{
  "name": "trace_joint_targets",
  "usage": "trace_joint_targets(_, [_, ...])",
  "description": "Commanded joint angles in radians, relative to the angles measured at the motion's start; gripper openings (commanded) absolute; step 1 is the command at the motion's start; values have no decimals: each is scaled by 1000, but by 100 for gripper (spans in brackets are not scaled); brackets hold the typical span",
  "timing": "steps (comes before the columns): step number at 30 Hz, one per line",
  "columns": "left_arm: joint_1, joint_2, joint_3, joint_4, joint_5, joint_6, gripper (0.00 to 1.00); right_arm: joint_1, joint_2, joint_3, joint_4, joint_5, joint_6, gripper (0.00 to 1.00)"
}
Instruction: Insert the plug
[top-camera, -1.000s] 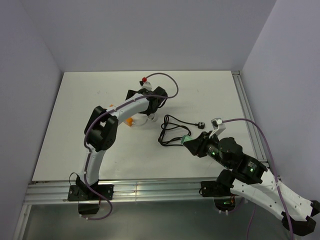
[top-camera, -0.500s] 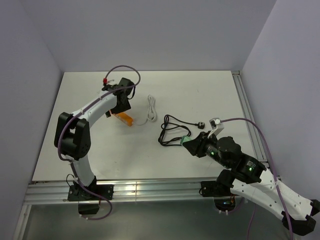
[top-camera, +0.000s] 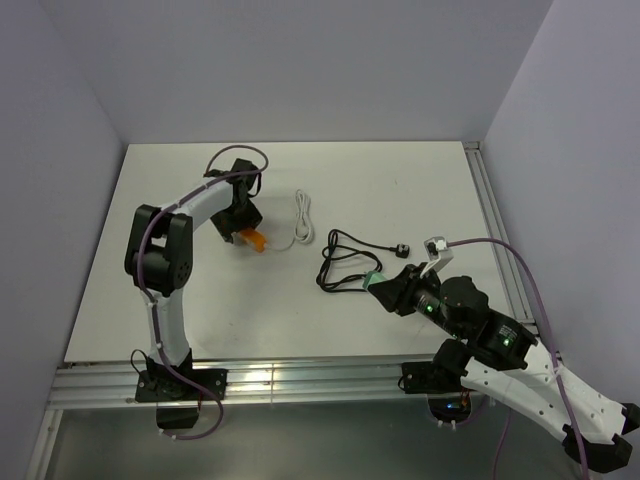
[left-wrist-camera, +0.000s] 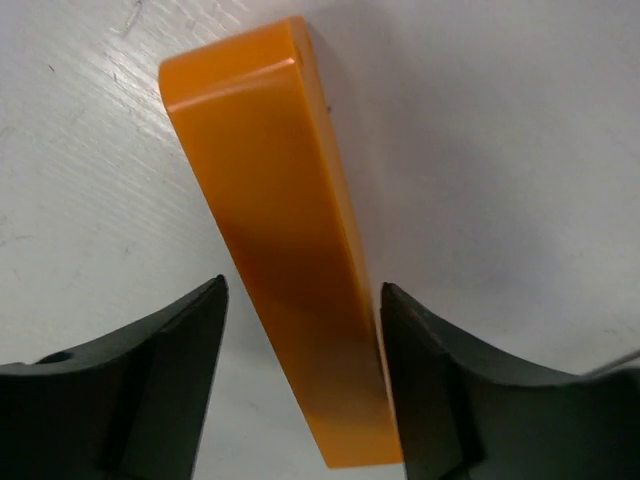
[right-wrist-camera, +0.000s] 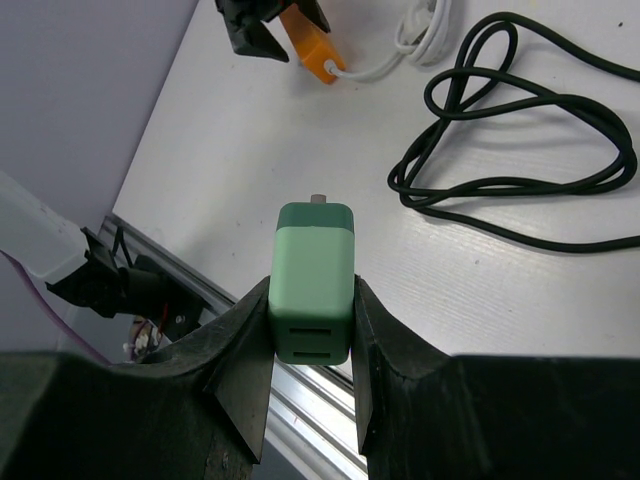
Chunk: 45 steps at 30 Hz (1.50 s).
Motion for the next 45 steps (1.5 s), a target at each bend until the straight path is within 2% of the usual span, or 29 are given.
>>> trace_joint_targets(1, [32, -3, 17, 26, 22, -41, 65, -6, -14, 13, 6, 20, -2, 0])
trace_joint_targets(4, [44, -67, -25, 50, -82, -44, 41, -6, -16, 17, 1, 22, -4, 0])
trace_joint_targets(5, [49, -81, -36, 61, -99, -46, 17, -8, -17, 17, 3, 22, -7, 0])
trace_joint_targets(6, [54, -96, -58, 61, -113, -47, 3, -8, -19, 17, 4, 20, -7, 0])
trace_joint_targets(7, [67, -134, -64, 59, -148, -49, 0, -8, -19, 19, 6, 19, -8, 0])
trace_joint_targets(11, [69, -303, -105, 18, -352, -35, 0, -6, -11, 22, 7, 17, -15, 0])
trace_joint_targets(13, [69, -403, -72, -98, -456, -65, 0, -8, -2, 19, 20, 11, -15, 0])
trace_joint_targets(14, [69, -434, -52, -144, -577, -84, 1, -8, 1, 17, 26, 3, -18, 0])
trace_joint_targets(15, [69, -501, -9, -239, -625, -101, 0, -6, 12, 16, 33, -3, -18, 0])
trace_joint_targets(17, [69, -572, 26, -299, -750, -125, 0, -6, 38, 20, 41, -20, -22, 0])
trace_joint_targets(18, [67, -656, 37, -280, -781, -104, 0, -8, 47, 20, 49, -24, -24, 0])
trace_joint_targets(20, [67, -748, 13, -151, -779, 81, 0, -6, 70, 31, 53, -40, -33, 0])
trace_joint_targets(21, [67, -844, -59, -37, -741, 209, 0, -6, 76, 34, 55, -43, -31, 0])
trace_joint_targets(22, [67, -886, -97, 180, -692, 416, 0, -6, 81, 37, 57, -43, -34, 0])
trace_joint_targets(24, [66, -942, -173, 310, -566, 523, 0, -8, 83, 40, 55, -37, -33, 0])
trace_joint_targets(26, [66, -904, -153, 363, -491, 634, 0, -6, 75, 39, 57, -34, -27, 0])
trace_joint_targets(27, [58, -818, -132, 353, -430, 672, 0, -8, 73, 37, 57, -29, -25, 0])
trace_joint_targets(29, [22, -715, -81, 319, -432, 784, 0, -6, 63, 30, 55, -27, -15, 0])
trace_joint_targets(31, [-95, -559, -58, 297, -544, 846, 0, -8, 58, 20, 55, -18, -4, 0])
trace_joint_targets(33, [-219, -421, -55, 309, -576, 885, 0, -8, 52, 13, 57, -15, 1, 0])
trace_joint_targets(35, [-329, -300, -38, 313, -676, 852, 0, -6, 49, 7, 60, -15, 10, 0])
trace_joint_targets(37, [-382, -229, -9, 291, -657, 792, 0, -6, 47, 4, 63, -15, 13, 0])
trace_joint_targets(41, [-523, -31, 45, 323, -713, 728, 0, -8, 50, 4, 57, -18, 16, 0])
trace_joint_targets(45, [-532, 113, 140, 253, -754, 636, 0, -6, 35, 16, 28, -3, 24, 0])
